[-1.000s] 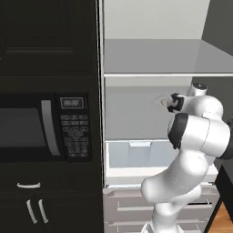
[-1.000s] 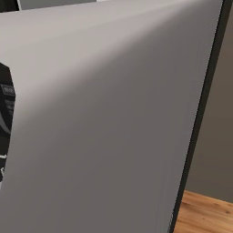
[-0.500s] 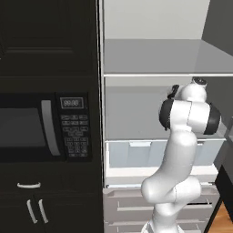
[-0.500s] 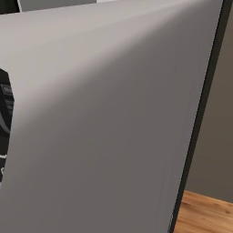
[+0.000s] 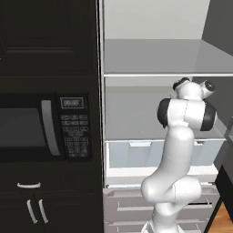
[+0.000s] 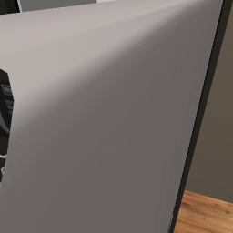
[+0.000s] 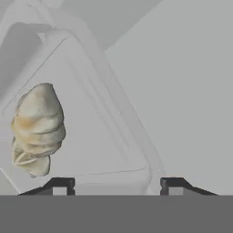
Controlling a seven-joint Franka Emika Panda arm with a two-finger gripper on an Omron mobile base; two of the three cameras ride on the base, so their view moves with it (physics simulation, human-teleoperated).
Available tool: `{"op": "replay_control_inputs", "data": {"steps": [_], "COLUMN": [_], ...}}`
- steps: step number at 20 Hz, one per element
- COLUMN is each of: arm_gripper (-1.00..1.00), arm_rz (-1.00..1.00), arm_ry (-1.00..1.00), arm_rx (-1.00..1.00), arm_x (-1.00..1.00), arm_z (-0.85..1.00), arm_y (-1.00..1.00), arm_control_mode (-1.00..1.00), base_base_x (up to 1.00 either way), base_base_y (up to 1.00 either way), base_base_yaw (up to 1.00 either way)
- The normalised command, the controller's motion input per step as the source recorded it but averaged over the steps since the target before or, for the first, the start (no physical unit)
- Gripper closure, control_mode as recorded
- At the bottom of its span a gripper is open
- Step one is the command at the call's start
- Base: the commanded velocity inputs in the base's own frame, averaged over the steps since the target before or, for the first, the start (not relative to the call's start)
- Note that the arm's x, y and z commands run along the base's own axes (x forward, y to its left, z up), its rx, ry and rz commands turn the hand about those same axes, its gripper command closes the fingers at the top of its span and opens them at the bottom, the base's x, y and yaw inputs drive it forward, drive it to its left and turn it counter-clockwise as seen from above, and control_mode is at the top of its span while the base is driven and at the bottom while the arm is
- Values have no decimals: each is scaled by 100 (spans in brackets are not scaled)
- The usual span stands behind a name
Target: Place two dumplings into each of the tupperware containers and then place the containers in the fridge.
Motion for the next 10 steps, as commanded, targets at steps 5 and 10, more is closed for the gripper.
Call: {"op": "replay_control_inputs", "data": {"steps": [5,10], "arm_gripper": [-100,-100], "arm_rz": [0,0], "arm_ry": [-37,-26], "arm_rx": [1,-20], "arm_x": [-3,-43], "arm_z": [7,53], "arm_y": [19,62], "arm_control_mode": [-100,-100], "base_base_x": [0,0], "base_base_y": [0,0], "base_base_yaw": [0,0]}}
